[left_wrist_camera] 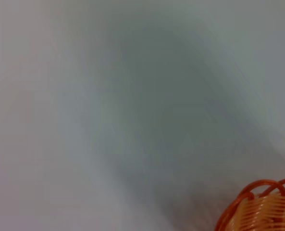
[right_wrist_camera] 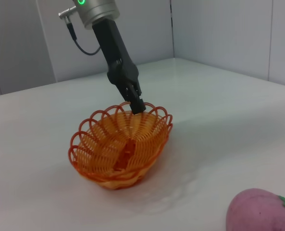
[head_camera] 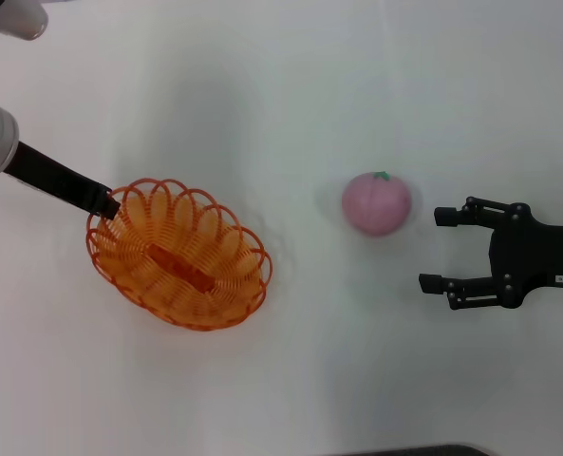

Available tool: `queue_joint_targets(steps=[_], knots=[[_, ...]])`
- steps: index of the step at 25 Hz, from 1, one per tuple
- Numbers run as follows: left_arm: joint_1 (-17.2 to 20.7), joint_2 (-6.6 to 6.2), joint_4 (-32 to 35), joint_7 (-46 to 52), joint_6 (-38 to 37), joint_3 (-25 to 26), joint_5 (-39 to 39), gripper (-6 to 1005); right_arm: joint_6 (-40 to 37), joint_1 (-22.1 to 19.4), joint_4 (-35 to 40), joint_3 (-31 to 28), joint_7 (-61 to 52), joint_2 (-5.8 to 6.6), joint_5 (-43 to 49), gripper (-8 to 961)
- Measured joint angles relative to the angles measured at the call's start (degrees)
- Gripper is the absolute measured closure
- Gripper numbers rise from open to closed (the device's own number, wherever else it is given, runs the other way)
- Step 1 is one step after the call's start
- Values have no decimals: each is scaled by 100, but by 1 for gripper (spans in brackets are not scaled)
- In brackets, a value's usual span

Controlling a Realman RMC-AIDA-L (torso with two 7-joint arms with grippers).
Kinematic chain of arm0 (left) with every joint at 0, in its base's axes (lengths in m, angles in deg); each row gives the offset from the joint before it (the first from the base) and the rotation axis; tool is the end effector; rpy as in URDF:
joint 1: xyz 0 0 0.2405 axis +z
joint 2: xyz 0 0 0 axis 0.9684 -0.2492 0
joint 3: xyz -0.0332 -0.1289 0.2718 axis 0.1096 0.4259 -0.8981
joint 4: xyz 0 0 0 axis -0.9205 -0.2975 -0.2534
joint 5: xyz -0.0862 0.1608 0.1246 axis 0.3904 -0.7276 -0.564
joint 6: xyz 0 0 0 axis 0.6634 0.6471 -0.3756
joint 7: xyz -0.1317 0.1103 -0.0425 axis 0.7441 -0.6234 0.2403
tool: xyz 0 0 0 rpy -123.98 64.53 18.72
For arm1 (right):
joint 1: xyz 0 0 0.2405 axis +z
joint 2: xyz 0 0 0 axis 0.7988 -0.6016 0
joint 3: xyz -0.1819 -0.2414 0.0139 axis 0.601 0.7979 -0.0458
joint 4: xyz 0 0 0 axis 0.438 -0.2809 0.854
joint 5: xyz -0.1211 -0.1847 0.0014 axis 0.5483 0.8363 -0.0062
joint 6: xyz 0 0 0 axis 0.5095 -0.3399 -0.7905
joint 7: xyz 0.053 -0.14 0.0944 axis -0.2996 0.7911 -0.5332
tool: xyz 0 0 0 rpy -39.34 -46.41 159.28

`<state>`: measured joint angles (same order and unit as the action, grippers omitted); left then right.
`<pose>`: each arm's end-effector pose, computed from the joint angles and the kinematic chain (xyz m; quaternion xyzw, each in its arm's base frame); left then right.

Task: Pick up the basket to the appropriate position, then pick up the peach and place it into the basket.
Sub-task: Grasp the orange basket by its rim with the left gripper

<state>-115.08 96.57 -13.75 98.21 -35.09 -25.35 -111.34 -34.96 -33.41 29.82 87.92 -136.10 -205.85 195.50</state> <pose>-0.2660 0.4084 -0.0567 -0.8731 -0.4349 0.1499 0.1617 0.3740 0.2799 -0.0514 -0.9562 0.1606 0.1913 0.1523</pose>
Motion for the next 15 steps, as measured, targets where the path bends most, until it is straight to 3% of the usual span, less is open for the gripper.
queue_joint_targets(steps=[4, 8, 15], knots=[[-70, -9, 4, 112, -351, 275, 54, 946, 0, 0, 0, 0, 1, 0, -8, 4], [-176, 38, -4, 152, -832, 970, 68, 951, -9, 0, 0, -2, -2, 0, -15, 4], [-75, 85, 16, 348, -935, 1376, 156, 959, -10, 5, 0, -18, -7, 0, -23, 4]])
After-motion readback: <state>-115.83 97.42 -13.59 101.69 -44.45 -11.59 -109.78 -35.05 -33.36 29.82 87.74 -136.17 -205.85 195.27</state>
